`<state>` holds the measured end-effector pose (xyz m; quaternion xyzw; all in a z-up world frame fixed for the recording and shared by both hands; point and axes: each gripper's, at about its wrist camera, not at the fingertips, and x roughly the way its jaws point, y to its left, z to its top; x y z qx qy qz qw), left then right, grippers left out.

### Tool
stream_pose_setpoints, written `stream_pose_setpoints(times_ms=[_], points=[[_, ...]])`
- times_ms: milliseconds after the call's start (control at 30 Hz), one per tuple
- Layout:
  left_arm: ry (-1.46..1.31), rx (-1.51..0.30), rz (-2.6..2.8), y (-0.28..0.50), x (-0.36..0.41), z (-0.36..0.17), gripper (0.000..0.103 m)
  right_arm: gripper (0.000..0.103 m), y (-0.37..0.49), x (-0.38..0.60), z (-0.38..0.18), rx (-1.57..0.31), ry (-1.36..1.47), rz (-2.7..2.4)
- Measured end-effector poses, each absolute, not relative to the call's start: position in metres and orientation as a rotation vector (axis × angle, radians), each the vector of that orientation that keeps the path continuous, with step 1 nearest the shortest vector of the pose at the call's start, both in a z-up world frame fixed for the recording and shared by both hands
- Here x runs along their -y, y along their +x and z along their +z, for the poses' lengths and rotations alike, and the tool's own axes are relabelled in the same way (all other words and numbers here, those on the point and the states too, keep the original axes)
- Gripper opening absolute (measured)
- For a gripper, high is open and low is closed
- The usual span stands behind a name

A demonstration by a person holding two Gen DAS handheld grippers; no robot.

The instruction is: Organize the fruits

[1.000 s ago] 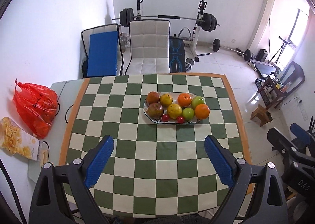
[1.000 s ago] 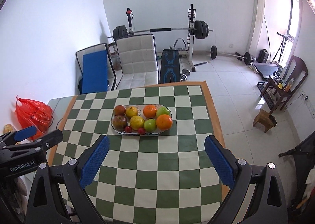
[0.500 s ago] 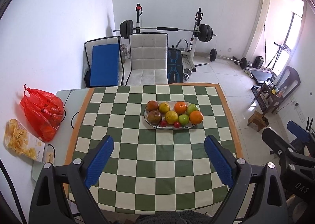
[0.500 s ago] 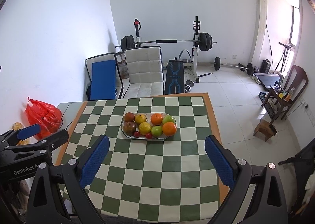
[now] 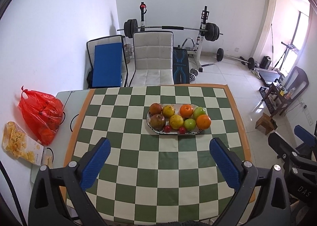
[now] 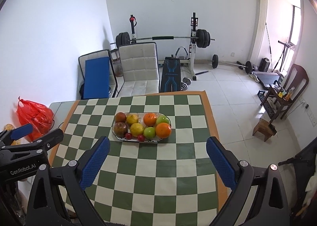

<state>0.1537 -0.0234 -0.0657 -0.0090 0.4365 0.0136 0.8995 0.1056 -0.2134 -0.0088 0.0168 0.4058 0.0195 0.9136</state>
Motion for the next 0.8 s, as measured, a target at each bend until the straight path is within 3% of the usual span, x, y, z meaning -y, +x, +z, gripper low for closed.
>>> stream_pose_setpoints(times_ms=[800], points=[[0.021, -1.033, 0.092, 0.235, 0.029, -0.144, 0.103, 0.1, 0.217, 0.229, -0.125, -0.994, 0.019, -0.01]])
